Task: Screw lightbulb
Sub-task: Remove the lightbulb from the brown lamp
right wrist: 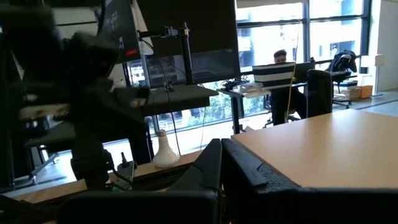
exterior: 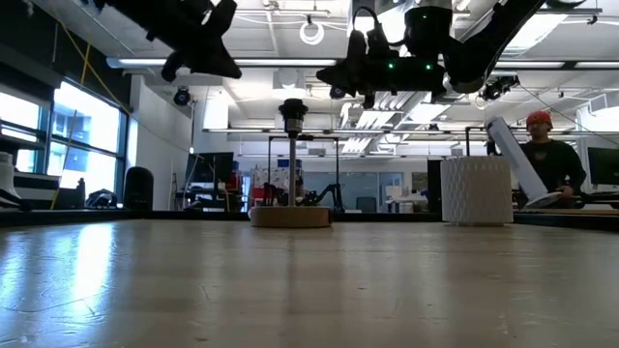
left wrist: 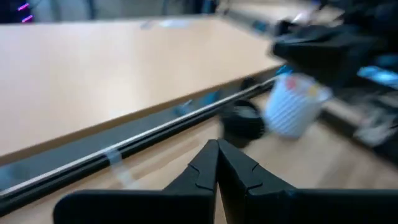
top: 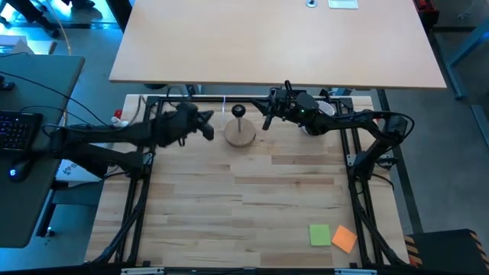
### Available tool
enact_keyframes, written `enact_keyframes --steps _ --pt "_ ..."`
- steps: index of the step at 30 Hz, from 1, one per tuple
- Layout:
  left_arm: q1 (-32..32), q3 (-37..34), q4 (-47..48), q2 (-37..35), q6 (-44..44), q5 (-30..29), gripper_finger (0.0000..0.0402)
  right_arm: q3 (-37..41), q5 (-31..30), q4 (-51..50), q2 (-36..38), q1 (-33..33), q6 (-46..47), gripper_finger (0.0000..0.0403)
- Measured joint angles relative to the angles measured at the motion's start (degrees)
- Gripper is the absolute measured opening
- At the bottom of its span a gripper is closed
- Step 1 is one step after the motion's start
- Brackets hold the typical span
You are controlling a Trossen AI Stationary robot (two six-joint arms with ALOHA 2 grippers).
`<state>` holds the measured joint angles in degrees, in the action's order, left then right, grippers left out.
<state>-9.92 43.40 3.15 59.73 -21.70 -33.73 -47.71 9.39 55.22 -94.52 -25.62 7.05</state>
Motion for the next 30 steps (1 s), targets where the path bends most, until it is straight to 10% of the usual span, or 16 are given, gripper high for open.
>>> enact_keyframes --steps 10,16,30 --pt "-17.7 39.0 59.6 16.2 0.7 3.1 0.0013 0.0 0.7 -1.5 0.0 4.0 -2.1 0.0000" --pt "-30.2 50.9 83.2 29.0 0.7 7.0 0.0075 0.0 0.7 -5.1 0.0 7.5 -7.5 0.0000" --pt "-52.5 52.2 87.2 44.0 3.4 14.7 0.0234 0.1 0.7 -13.6 -0.1 10.8 -13.9 0.0000"
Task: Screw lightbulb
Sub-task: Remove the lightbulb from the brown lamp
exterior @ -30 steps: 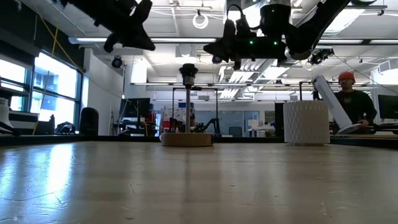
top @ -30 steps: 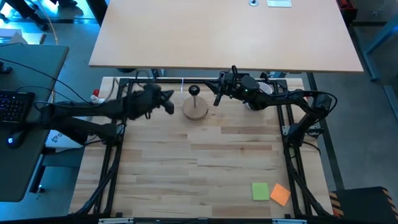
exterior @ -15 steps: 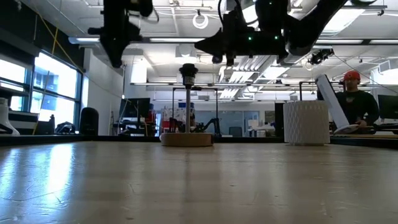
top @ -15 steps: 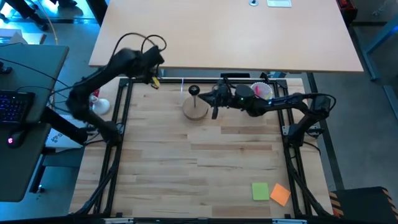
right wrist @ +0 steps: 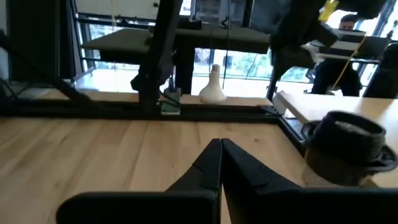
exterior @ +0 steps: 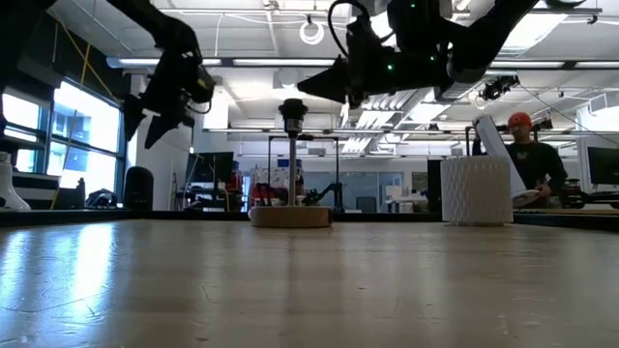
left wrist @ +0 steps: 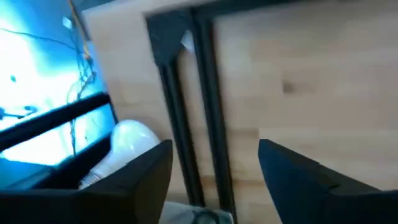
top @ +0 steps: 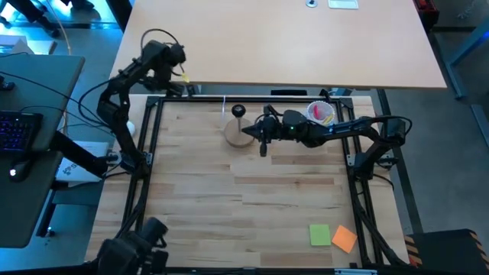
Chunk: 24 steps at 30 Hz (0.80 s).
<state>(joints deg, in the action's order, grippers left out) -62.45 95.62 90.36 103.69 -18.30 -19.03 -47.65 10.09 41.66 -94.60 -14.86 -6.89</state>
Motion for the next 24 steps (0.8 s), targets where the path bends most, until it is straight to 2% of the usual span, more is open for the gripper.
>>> enact_keyframes --steps 2,4,9,17,22,24 --pt "-0.8 1.9 -0.5 0.8 0.9 -0.2 0.0241 0.8 0.0 0.3 -0.1 0.1 -0.6 0.0000" --pt "-2.2 3.0 -0.4 1.2 -0.2 3.3 0.0241 1.9 0.0 0.0 -0.3 0.0 -0.7 0.0000" --pt "-5.7 5.5 -0.3 0.4 -0.5 6.9 0.0224 6.4 -0.1 2.9 -0.8 -0.5 -0.6 0.0000" --pt "-3.4 5.8 -0.3 0.3 0.1 9.8 0.0202 11.5 -0.1 10.7 -0.8 -3.2 2.1 0.0000" --pt "3.7 5.8 -0.3 0.1 -0.9 26.6 0.0192 11.8 -0.1 13.4 -0.8 -4.7 3.4 0.0000" --pt "8.5 5.8 -0.4 -0.3 -0.5 30.0 0.0186 11.8 -0.1 13.9 -0.8 -4.8 3.9 0.0000"
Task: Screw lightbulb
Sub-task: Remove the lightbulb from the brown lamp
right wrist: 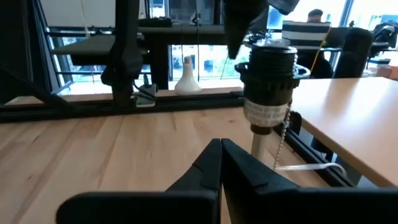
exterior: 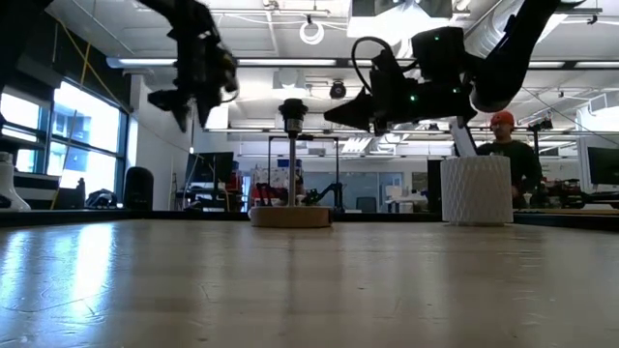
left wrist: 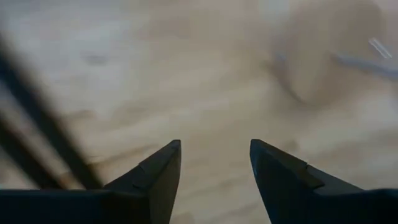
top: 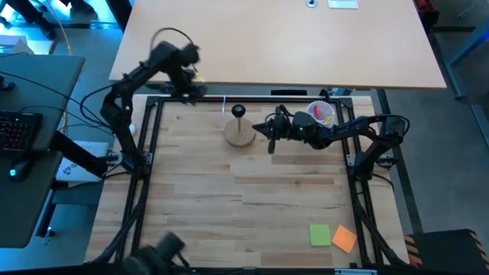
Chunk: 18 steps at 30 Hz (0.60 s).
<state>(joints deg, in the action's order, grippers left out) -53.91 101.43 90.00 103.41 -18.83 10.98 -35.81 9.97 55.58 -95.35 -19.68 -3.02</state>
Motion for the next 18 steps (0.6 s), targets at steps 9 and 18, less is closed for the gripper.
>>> enact_keyframes --steps 9,18 --pt "24.4 -2.2 -0.1 -6.5 -9.2 3.9 0.0162 0.0 1.2 1.7 0.0 0.0 0.6 0.0000" --pt "43.6 -16.2 0.1 -24.2 -39.8 2.5 0.0140 -0.1 4.0 2.0 0.0 0.2 2.6 0.0000"
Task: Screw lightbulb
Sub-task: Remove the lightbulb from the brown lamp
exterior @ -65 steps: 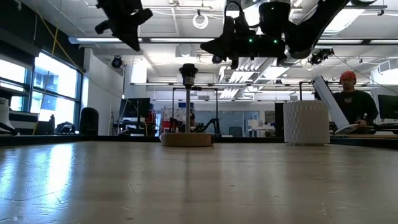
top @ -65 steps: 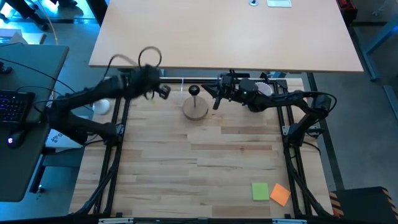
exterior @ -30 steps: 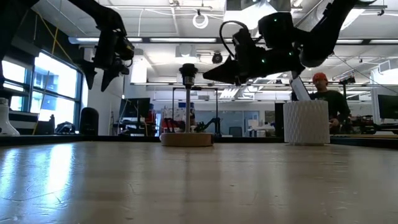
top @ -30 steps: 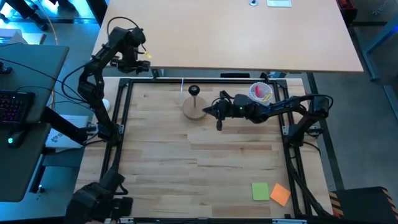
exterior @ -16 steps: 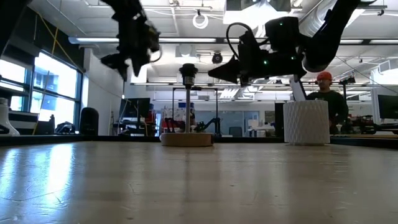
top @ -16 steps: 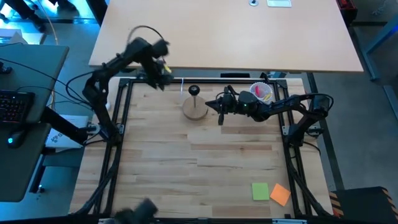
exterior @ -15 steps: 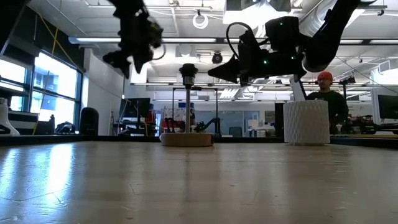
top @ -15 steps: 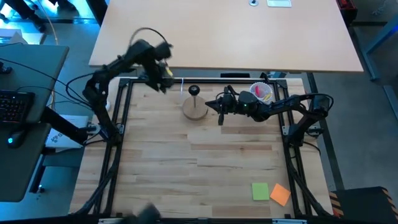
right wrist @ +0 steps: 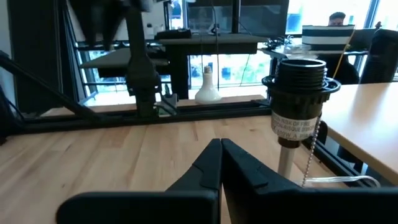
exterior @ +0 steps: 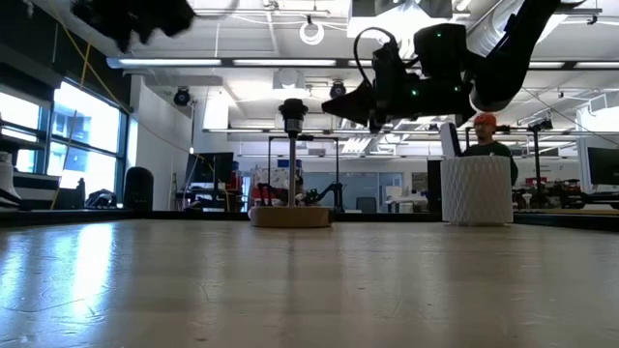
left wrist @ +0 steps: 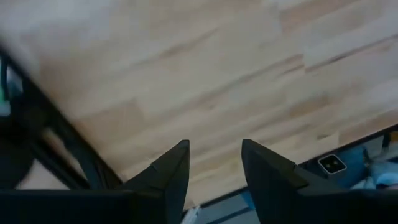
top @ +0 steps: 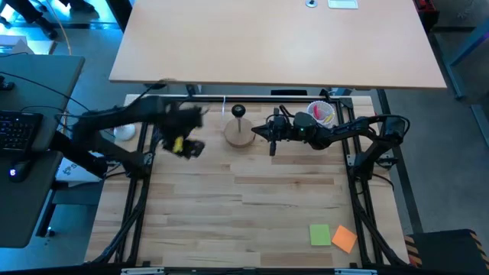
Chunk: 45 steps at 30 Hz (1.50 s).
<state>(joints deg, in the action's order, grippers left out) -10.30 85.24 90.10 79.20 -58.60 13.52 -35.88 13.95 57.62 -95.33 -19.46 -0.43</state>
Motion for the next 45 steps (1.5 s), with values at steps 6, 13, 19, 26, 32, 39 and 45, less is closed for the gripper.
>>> enact_keyframes --steps 6,13,19,26,32,39,45 --pt "21.3 -4.1 -0.1 -11.2 -31.0 -8.4 0.0132 0.0 0.0 1.6 0.0 0.0 0.5 0.0000" --pt "39.9 -12.3 0.0 -19.7 -57.1 -10.5 0.0131 0.0 0.3 3.5 0.0 0.0 1.8 0.0000" --pt "46.9 -21.2 0.0 -25.0 -66.2 4.9 0.0130 0.0 0.5 3.8 0.0 0.0 2.0 0.0000" --pt "55.7 -29.1 -0.1 -28.8 -68.3 26.5 0.0130 0.0 0.5 3.9 0.0 0.0 2.3 0.0000" --pt "64.7 -33.6 -0.1 -30.6 -67.8 28.0 0.0130 0.0 0.5 4.0 0.0 0.0 3.2 0.0000" --pt "77.6 -33.8 -0.1 -30.9 -75.4 19.0 0.0130 0.0 0.5 5.3 0.0 0.0 4.5 0.0000" --pt "83.2 -33.8 -0.1 -30.9 -75.4 18.2 0.0130 0.0 0.4 7.6 0.0 0.0 5.2 0.0000"
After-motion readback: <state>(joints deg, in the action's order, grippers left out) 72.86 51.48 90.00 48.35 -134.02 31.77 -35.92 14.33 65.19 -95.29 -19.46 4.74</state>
